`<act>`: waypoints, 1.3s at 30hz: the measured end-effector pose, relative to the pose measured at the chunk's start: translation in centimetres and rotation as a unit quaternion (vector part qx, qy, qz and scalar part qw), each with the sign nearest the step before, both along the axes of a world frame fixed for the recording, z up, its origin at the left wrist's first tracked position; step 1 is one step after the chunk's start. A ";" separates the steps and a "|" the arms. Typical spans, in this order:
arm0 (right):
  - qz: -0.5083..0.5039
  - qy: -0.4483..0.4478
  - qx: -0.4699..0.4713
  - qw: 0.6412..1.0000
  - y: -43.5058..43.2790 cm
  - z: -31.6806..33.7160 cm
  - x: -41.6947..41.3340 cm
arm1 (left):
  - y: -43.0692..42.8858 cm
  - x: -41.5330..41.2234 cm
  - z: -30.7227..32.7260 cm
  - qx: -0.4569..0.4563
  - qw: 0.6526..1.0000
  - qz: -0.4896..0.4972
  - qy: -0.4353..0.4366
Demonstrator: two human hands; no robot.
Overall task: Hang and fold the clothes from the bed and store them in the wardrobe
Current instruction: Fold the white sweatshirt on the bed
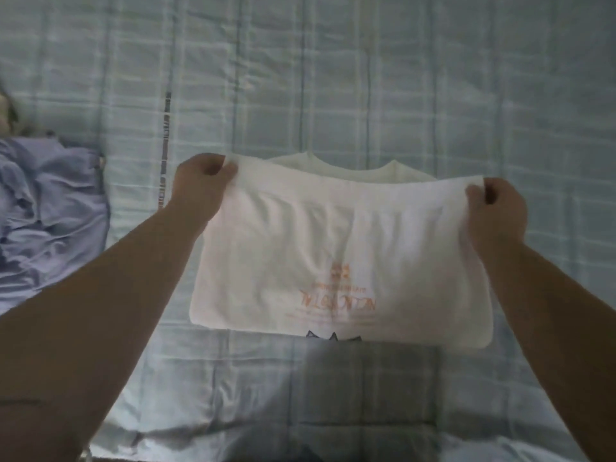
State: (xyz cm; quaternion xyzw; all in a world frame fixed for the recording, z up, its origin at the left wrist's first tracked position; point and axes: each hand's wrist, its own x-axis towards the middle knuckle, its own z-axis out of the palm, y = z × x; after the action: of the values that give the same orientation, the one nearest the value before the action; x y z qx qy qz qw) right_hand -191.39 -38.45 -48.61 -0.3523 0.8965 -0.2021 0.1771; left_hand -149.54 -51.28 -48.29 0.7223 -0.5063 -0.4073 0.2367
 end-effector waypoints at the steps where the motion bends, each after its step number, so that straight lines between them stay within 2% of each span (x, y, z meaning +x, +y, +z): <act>1: 0.000 0.017 0.005 1.000 -0.7 -0.7 -0.3 | -0.8 -0.2 -0.6 -0.006 1.000 -0.010 -0.024; 4: -0.011 0.058 0.025 0.998 -1.8 -2.7 -1.1 | -2.6 -0.8 -2.0 -0.029 0.996 -0.040 -0.076; 11: -0.051 0.101 0.037 0.993 -3.1 -3.8 -1.3 | -4.9 -1.8 -3.1 -0.036 0.993 -0.058 -0.101; 16: -0.033 0.133 0.050 0.989 -4.3 -4.1 -1.7 | -6.3 -2.4 -3.1 -0.028 0.993 -0.045 -0.106; 19: 0.005 0.172 0.097 0.980 -4.9 -4.5 -1.7 | -6.6 -2.6 -4.0 -0.002 0.983 -0.092 -0.157; 21: -0.011 0.156 0.093 0.983 -5.0 -4.6 -1.5 | -6.3 -2.7 -4.5 0.005 0.978 -0.108 -0.176; 24: -0.022 0.144 0.024 0.989 -4.0 -3.6 -0.6 | -4.1 -2.9 -4.1 -0.110 0.946 -0.177 -0.249; 26: 0.048 0.158 -0.042 0.985 -2.3 -2.4 0.9 | -1.2 -3.8 -3.1 -0.191 0.914 -0.249 -0.258; 27: 0.098 0.160 -0.057 0.980 -1.1 -1.9 1.9 | 0.5 -4.3 -2.4 -0.201 0.903 -0.287 -0.250; 29: 0.178 0.145 -0.044 0.972 1.5 -0.9 3.9 | 3.9 -5.0 -1.5 -0.180 0.887 -0.349 -0.242; 32: 0.230 0.129 0.047 0.964 5.9 -0.5 5.8 | 8.5 -5.2 -1.3 -0.132 0.855 -0.412 -0.285; 36: 0.232 0.146 0.180 0.945 10.1 -2.2 5.4 | 11.5 -4.5 -3.4 -0.061 0.820 -0.437 -0.364; 39: 0.229 0.142 0.205 0.941 11.3 -3.8 4.4 | 12.1 -3.8 -5.2 -0.043 0.803 -0.443 -0.397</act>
State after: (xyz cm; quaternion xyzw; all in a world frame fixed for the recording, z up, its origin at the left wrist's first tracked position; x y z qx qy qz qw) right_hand -187.00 -27.16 -52.39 -0.5293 0.8294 0.0847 0.1576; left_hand -153.38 -39.19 -53.51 0.5073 -0.8376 -0.1238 -0.1603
